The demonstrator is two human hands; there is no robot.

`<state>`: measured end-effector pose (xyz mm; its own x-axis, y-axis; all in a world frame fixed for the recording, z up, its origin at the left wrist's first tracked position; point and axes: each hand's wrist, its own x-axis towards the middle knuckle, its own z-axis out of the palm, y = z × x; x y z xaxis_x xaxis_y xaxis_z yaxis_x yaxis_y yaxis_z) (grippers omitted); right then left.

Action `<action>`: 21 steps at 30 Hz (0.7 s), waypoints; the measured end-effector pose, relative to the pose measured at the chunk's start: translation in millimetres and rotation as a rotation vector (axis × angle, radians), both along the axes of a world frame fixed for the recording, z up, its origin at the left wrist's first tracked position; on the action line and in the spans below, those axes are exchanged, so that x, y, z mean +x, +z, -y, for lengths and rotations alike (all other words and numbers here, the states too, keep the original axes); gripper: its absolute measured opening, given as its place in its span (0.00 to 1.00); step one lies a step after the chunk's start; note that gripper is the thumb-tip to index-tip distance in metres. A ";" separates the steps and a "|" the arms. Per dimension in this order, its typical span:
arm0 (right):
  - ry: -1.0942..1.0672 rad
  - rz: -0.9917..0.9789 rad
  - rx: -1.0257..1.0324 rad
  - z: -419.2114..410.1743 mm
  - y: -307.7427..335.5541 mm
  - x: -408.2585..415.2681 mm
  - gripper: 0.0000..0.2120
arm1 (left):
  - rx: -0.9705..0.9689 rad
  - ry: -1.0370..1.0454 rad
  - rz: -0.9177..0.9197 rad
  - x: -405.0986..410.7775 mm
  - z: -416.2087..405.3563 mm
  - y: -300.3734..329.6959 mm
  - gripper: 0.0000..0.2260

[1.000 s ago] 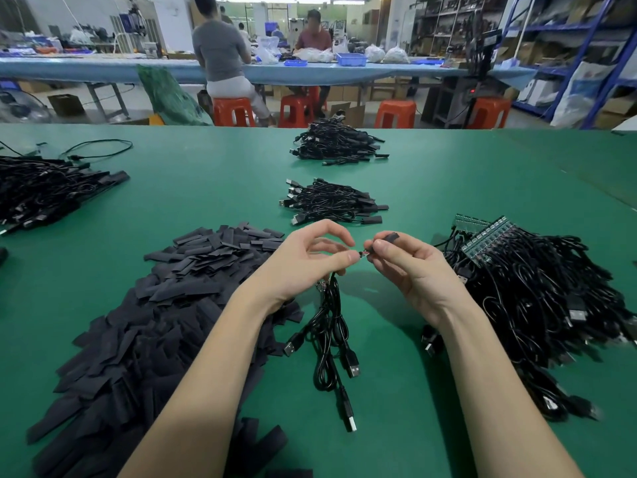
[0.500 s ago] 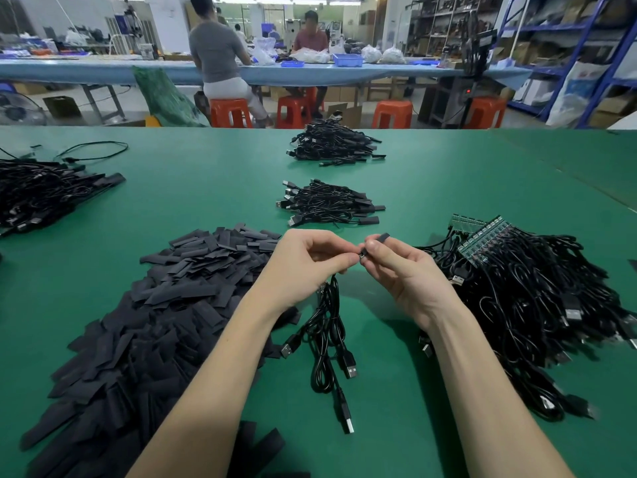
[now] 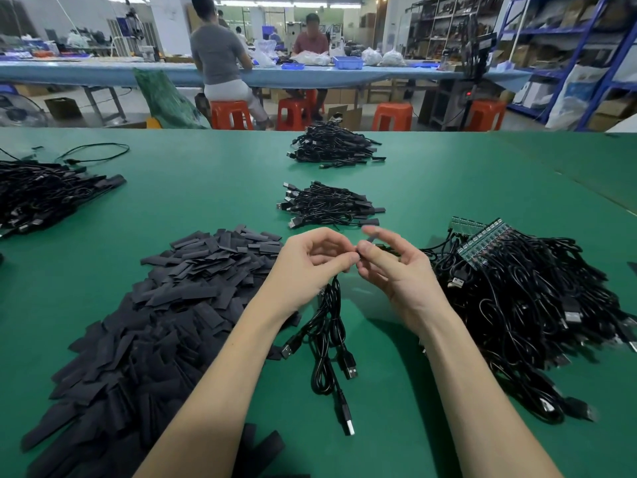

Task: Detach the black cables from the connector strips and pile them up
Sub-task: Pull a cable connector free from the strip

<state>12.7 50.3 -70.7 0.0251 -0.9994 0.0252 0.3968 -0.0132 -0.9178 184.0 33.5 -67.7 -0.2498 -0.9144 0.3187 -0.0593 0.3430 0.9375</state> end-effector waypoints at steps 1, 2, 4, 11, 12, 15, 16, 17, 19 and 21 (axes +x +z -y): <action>-0.028 -0.024 -0.028 0.3 -0.8 0.5 0.18 | 0.021 -0.007 -0.011 0.1 0.1 -0.6 0.06; -0.052 -0.041 -0.050 0.5 -1.4 0.9 0.19 | 0.038 -0.013 -0.011 0.4 0.3 -1.0 0.07; -0.085 -0.044 -0.071 0.8 -2.5 1.9 0.17 | 0.054 -0.011 -0.005 0.6 0.7 -1.7 0.07; -0.137 0.005 -0.066 1.8 -3.7 3.4 0.22 | 0.085 0.060 -0.055 -8.9 -1.2 -4.2 0.06; -0.140 0.007 -0.066 2.1 -4.5 3.5 0.22 | 0.085 0.069 -0.059 -9.7 -1.0 -4.4 0.06; -0.140 0.012 -0.055 2.8 -6.9 5.7 0.22 | 0.082 0.099 -0.059 -9.9 0.5 -5.7 0.06; -0.142 0.011 -0.051 3.0 -7.7 6.5 0.21 | 0.081 0.106 -0.054 -9.3 0.9 -6.0 0.06; -0.145 0.010 -0.048 3.5 -8.3 7.4 0.21 | 0.079 0.111 -0.051 -8.7 1.3 -6.2 0.06; -0.153 0.008 -0.045 4.0 -8.9 8.3 0.19 | 0.076 0.118 -0.049 -7.7 1.6 -6.2 0.06; -0.159 0.012 -0.036 3.8 -9.2 8.8 0.18 | 0.067 0.125 -0.051 -7.6 1.1 -6.2 0.05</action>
